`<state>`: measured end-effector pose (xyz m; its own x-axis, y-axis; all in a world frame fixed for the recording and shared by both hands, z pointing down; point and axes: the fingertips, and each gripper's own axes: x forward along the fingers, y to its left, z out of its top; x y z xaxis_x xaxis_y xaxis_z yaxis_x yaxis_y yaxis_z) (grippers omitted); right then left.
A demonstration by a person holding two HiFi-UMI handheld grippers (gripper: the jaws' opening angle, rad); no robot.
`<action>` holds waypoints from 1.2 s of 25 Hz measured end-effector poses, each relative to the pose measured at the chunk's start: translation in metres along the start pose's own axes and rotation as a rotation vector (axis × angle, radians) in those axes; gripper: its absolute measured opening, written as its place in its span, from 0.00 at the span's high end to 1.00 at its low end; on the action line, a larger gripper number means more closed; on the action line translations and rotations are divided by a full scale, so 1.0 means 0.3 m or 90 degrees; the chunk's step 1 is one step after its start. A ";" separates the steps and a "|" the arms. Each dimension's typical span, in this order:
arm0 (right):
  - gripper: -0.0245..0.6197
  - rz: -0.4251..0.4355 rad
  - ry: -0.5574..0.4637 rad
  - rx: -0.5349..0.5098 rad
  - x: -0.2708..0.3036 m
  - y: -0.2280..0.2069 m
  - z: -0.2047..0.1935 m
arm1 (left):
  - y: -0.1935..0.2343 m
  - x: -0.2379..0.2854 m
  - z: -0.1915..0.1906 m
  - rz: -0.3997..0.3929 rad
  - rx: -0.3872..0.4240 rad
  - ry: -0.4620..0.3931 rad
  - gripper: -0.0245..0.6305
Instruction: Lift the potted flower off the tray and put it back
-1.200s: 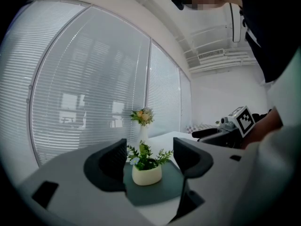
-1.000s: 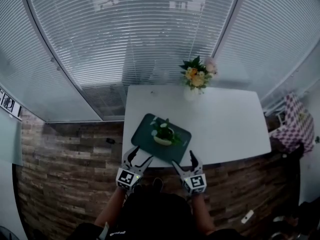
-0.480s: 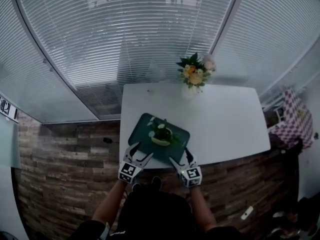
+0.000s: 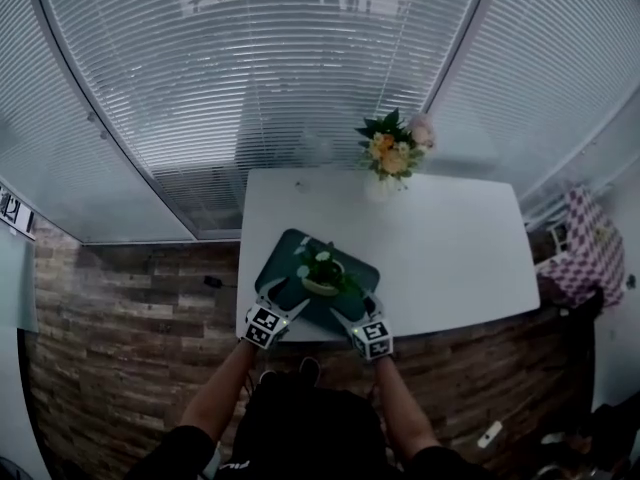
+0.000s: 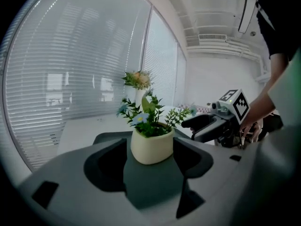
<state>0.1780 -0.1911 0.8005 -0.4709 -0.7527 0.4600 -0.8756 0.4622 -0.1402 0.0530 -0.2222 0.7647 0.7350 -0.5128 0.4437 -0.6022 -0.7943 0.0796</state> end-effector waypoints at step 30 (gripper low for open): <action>0.38 0.102 0.118 -0.125 0.143 -0.017 0.002 | 0.011 0.179 -0.088 -0.067 0.075 0.094 0.52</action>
<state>0.1622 -0.2261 0.8203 -0.5585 -0.5723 0.6004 -0.7456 0.6636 -0.0610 0.0820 -0.2437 0.8125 0.7331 -0.3780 0.5654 -0.4773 -0.8782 0.0318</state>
